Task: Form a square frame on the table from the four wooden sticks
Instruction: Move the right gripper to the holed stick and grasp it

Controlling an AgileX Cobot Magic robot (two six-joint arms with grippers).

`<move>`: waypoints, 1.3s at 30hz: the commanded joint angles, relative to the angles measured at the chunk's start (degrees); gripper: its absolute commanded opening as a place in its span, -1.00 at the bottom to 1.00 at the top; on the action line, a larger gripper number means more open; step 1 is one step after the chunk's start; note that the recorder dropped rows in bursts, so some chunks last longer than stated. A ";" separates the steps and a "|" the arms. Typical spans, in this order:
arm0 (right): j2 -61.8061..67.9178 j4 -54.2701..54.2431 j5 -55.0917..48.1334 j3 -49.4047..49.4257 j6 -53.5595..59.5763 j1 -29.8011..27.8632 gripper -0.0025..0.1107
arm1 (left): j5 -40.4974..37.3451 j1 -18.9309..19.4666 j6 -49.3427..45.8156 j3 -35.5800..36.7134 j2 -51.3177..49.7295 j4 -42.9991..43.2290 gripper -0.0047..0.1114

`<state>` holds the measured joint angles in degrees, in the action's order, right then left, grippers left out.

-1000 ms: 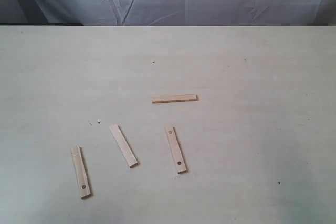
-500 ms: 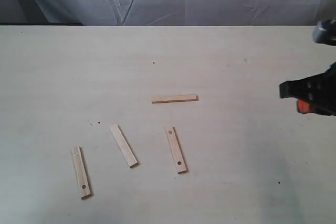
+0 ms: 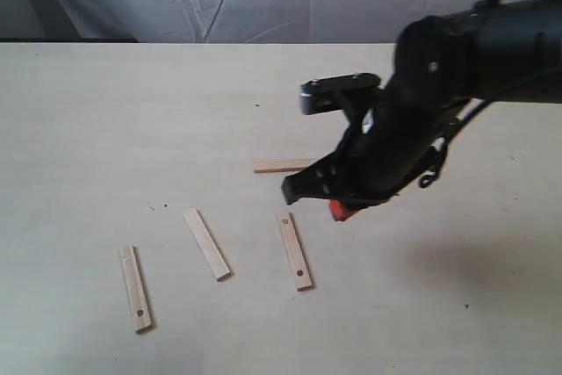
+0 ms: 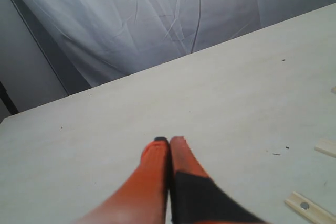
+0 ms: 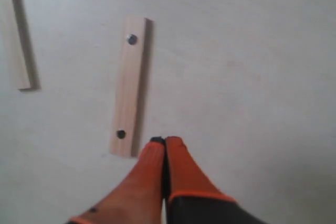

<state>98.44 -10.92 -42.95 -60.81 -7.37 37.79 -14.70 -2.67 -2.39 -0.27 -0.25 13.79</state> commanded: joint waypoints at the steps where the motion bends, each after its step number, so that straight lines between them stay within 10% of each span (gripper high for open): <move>1: 6.16 3.40 -0.91 -6.55 -5.18 5.02 -0.97 | 0.33 -0.26 0.44 0.27 0.25 0.20 -0.92; 10: 12.44 7.73 -2.42 -9.26 -12.92 7.95 -0.94 | 0.33 -0.26 0.44 0.27 0.25 0.20 -0.92; 18: 13.34 7.97 -0.71 -9.26 -15.75 7.95 -0.40 | 0.33 -0.26 0.44 0.27 0.25 0.20 -0.92; 39: 18.62 7.84 1.85 -9.26 -16.90 7.95 -0.40 | 0.33 -0.26 0.44 0.27 0.25 0.20 -0.92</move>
<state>116.54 -3.68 -40.82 -69.84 -24.26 45.62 -14.70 -2.67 -2.39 -0.27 -0.25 13.79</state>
